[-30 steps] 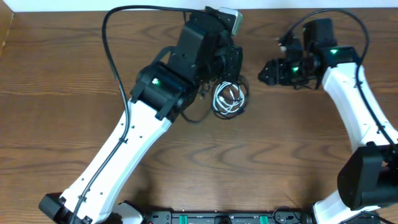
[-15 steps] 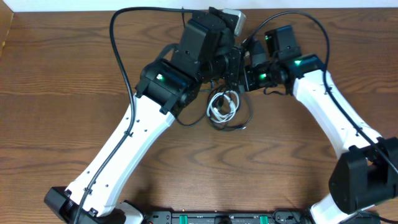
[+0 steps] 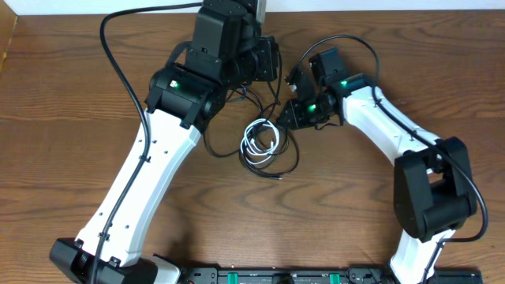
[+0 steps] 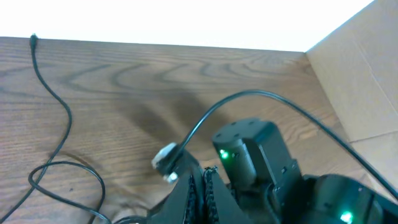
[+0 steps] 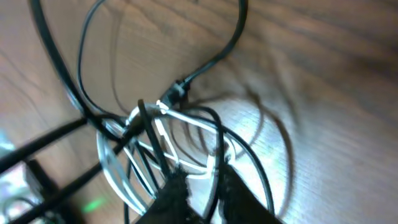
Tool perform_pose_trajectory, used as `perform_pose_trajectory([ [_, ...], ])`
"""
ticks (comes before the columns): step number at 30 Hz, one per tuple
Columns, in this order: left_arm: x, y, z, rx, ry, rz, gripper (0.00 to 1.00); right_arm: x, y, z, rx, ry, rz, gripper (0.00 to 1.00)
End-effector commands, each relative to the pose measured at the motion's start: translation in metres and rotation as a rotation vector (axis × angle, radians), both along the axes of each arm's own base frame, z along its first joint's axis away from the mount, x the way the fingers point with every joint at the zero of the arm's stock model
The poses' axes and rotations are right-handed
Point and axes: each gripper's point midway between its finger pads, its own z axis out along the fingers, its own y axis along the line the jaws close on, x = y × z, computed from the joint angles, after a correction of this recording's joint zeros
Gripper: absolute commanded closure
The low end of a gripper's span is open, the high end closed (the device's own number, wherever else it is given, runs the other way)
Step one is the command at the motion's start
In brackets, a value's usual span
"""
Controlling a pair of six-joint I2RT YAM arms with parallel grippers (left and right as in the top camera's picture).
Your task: Untangle cables
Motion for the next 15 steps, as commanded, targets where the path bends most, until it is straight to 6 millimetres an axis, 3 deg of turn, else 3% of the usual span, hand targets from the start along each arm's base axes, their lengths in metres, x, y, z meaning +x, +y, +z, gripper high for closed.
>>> perform_pose_trajectory([
  [1, 0.005, 0.013, 0.022, -0.037, -0.044, 0.030, 0.92, -0.006, 0.006, -0.004, 0.023, 0.035, 0.009, 0.96],
  [9, 0.033, 0.048, 0.042, -0.175, -0.058, 0.179, 0.92, -0.006, 0.006, -0.004, 0.024, 0.050, -0.012, 0.99],
  [15, 0.033, 0.037, 0.081, -0.344, -0.116, 0.131, 0.92, -0.006, 0.005, -0.004, 0.025, 0.065, -0.029, 0.99],
])
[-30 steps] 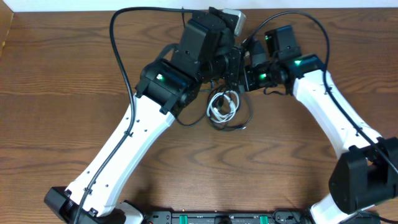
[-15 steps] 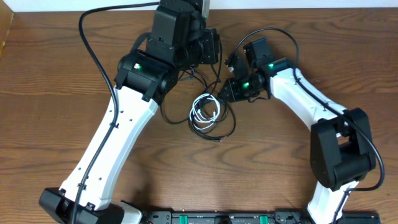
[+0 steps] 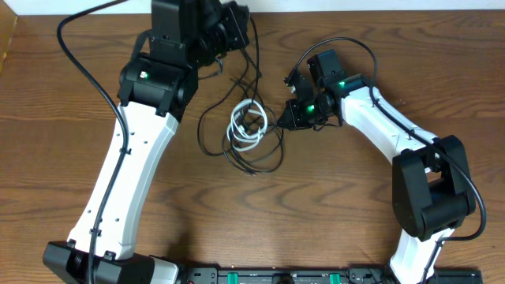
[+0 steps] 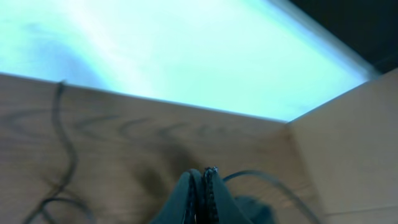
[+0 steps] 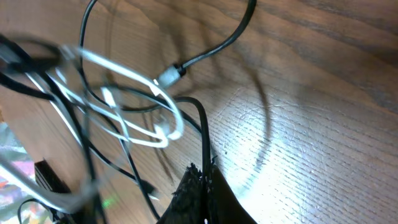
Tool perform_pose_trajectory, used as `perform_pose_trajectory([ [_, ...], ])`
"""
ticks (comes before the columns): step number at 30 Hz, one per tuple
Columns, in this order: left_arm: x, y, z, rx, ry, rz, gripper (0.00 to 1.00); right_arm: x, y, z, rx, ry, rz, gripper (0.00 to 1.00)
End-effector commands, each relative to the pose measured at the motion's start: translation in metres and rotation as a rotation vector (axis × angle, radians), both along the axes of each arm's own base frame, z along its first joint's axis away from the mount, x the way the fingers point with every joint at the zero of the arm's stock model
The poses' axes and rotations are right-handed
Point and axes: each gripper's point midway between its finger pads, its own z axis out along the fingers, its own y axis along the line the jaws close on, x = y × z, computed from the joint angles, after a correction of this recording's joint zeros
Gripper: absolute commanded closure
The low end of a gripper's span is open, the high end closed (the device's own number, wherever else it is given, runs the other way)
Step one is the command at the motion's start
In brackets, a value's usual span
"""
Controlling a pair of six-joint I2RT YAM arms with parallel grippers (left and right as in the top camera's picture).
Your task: Untangle cables
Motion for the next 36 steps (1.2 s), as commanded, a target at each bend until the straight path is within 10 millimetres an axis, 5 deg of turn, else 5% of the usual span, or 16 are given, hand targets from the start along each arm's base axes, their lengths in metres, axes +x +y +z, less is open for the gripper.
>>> perform_pose_trajectory([
  [1, -0.014, -0.008, 0.041, -0.148, -0.036, -0.037, 0.92, -0.003, 0.003, -0.003, 0.015, 0.032, -0.009, 0.99],
  [9, -0.035, -0.004, 0.106, -0.371, -0.121, -0.020, 0.92, 0.009, -0.016, 0.002, 0.056, 0.057, -0.073, 0.99],
  [15, -0.053, 0.001, 0.126, -0.430, -0.130, -0.020, 0.92, 0.015, -0.027, 0.042, 0.315, 0.008, 0.022, 0.91],
  [22, -0.050, 0.000, 0.078, -0.374, 0.046, 0.015, 0.93, 0.018, -0.041, 0.091, 0.462, -0.115, 0.081, 0.41],
  [25, -0.044, -0.002, 0.054, -0.348, 0.124, 0.030, 0.93, 0.015, -0.038, 0.103, 0.465, -0.163, 0.109, 0.29],
  [30, -0.037, -0.006, 0.024, -0.322, 0.214, 0.036, 0.92, 0.006, -0.023, 0.107, 0.464, -0.171, 0.154, 0.23],
  [36, -0.035, -0.012, 0.017, -0.323, 0.238, 0.012, 0.92, -0.004, 0.004, 0.086, 0.335, -0.181, 0.192, 0.22],
])
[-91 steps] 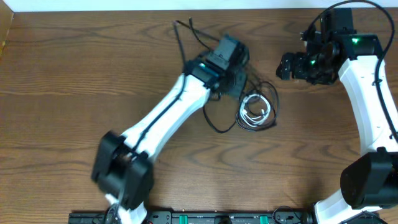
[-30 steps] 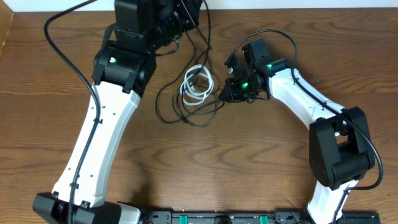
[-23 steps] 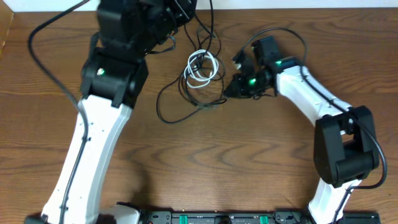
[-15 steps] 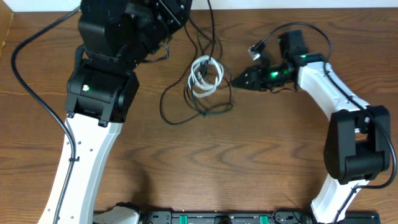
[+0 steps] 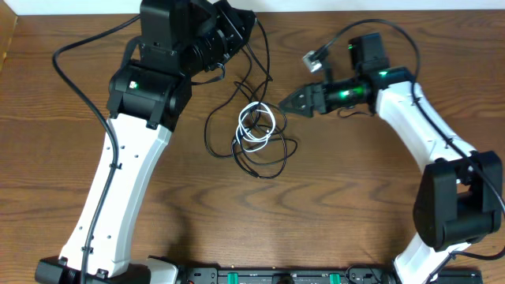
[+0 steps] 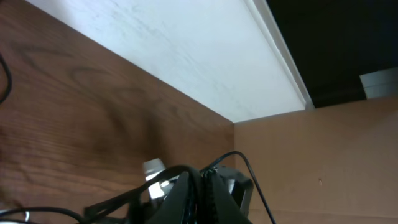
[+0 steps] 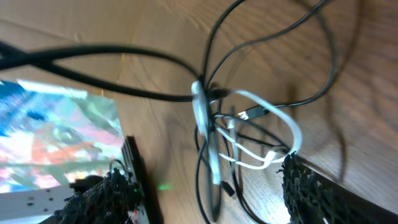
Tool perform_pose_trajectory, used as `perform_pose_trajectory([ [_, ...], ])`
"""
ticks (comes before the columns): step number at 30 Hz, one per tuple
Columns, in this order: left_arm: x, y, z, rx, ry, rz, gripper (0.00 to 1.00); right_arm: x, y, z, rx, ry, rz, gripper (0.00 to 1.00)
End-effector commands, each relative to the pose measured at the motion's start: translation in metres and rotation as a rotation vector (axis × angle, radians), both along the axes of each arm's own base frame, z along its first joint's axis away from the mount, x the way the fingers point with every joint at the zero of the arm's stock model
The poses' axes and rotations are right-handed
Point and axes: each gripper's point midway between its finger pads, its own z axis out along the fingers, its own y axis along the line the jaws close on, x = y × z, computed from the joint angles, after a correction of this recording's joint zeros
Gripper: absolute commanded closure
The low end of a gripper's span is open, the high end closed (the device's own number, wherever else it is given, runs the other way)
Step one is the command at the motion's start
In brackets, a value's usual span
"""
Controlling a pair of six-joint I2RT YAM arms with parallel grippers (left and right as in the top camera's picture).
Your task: Untangle cables
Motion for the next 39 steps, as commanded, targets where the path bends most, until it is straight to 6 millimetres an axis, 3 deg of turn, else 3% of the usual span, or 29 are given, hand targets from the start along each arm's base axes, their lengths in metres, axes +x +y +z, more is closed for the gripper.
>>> perform_pose_trajectory([
  [1, -0.006, -0.006, 0.008, -0.025, -0.009, -0.037, 0.92, -0.006, 0.016, -0.013, -0.111, -0.052, 0.011, 0.22],
  [5, -0.008, -0.009, 0.009, -0.035, -0.007, -0.061, 0.92, 0.006, 0.017, -0.036, -0.301, -0.064, -0.105, 0.27],
  [8, -0.011, -0.013, 0.012, -0.047, -0.012, -0.086, 0.92, 0.014, 0.022, -0.042, -0.361, -0.114, -0.147, 0.34],
  [11, -0.014, -0.016, 0.013, -0.058, -0.010, -0.115, 0.92, 0.020, 0.028, -0.046, -0.381, -0.128, -0.180, 0.57],
  [15, -0.015, -0.017, 0.012, -0.059, -0.007, -0.119, 0.92, 0.021, 0.030, -0.057, -0.396, -0.114, -0.180, 0.77],
  [17, -0.014, -0.016, 0.012, -0.054, -0.011, -0.117, 0.92, 0.021, 0.029, -0.065, -0.406, -0.097, -0.177, 0.94],
  [18, -0.014, -0.016, 0.012, -0.041, -0.022, -0.123, 0.92, 0.020, 0.028, -0.066, -0.410, -0.090, -0.178, 0.99],
  [20, -0.014, -0.015, 0.012, -0.007, -0.051, -0.133, 0.92, 0.021, 0.024, -0.068, -0.415, -0.079, -0.183, 0.99],
  [24, -0.008, -0.002, -0.001, 0.125, -0.084, -0.093, 0.92, 0.028, 0.011, -0.050, -0.363, -0.081, -0.208, 0.99],
  [31, -0.001, 0.054, -0.073, 0.435, 0.113, 0.127, 0.92, 0.046, -0.043, 0.011, -0.284, -0.143, -0.336, 0.99],
  [35, -0.003, 0.086, -0.107, 0.634, 0.204, 0.198, 0.93, 0.041, -0.076, 0.052, -0.246, -0.178, -0.405, 0.99],
  [39, -0.006, 0.112, -0.126, 0.778, 0.273, 0.272, 0.92, 0.030, -0.113, 0.089, -0.240, -0.220, -0.497, 0.99],
])
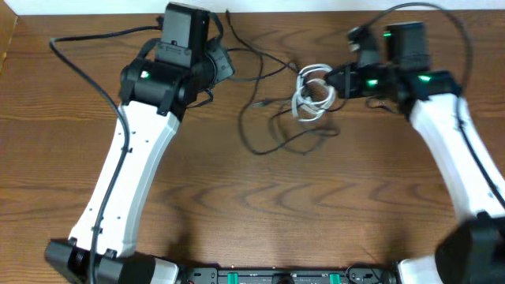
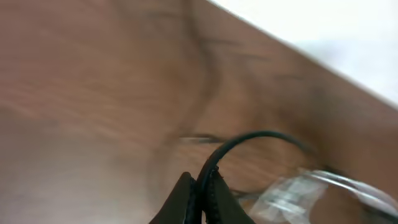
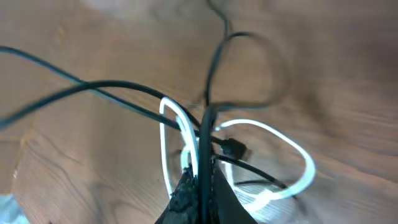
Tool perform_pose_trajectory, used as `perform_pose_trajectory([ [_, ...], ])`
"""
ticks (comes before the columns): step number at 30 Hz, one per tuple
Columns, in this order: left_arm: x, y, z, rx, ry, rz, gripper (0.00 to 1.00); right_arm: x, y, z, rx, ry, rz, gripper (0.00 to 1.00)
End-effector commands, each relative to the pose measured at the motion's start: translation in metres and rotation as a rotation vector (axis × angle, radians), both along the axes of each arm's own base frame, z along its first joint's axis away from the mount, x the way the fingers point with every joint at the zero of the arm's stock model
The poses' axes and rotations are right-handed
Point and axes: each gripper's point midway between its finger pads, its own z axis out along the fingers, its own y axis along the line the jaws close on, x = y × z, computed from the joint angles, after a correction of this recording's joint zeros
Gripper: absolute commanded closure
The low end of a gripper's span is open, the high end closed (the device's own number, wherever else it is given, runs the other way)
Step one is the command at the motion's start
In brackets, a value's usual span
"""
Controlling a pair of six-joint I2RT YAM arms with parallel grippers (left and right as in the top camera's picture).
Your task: Untangle cables
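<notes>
The tangle is a white cable coil (image 1: 312, 91) threaded with black cable (image 1: 278, 136) that loops toward the table's middle. My right gripper (image 1: 338, 80) sits just right of the coil, shut on a black strand (image 3: 210, 134) that runs up through the white loops (image 3: 292, 149). My left gripper (image 1: 221, 65) is at the far left of the tangle, shut on another black strand (image 2: 249, 138). A blurred white cable (image 2: 292, 190) shows to its right. The left wrist view is motion-blurred.
Each arm's own black supply cable (image 1: 95, 35) arcs over the wooden table (image 1: 260, 213). A cardboard edge (image 1: 6, 35) lies at the far left. The table's far edge (image 1: 284, 11) runs close behind both grippers.
My right gripper, open beside the tangle before, is now shut on a black strand and sits farther right and back. The white coil has shifted right with it. The left gripper has dropped slightly nearer.
At first both grippers were crowded at the tangle in the middle. Then the left gripper was off to the back left, shut, and the right was shut on a black strand. Later the right stood open, and now it grips again with the coil farther right.
</notes>
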Motion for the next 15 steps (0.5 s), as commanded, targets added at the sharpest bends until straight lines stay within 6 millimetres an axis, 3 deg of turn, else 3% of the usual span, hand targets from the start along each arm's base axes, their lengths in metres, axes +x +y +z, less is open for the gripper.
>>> perform_pose_trajectory([
  [1, 0.006, 0.037, -0.014, 0.238, 0.011, 0.068, 0.92, -0.012, -0.026, 0.039, 0.025, -0.069, -0.055, 0.99],
  [8, 0.004, 0.070, -0.033, 0.424, 0.091, 0.101, 0.92, -0.034, -0.077, 0.077, -0.009, -0.139, -0.198, 0.99],
  [15, 0.003, 0.094, -0.059, 0.455, 0.196, 0.137, 0.92, -0.047, -0.088, 0.092, -0.012, -0.171, -0.229, 0.99],
])
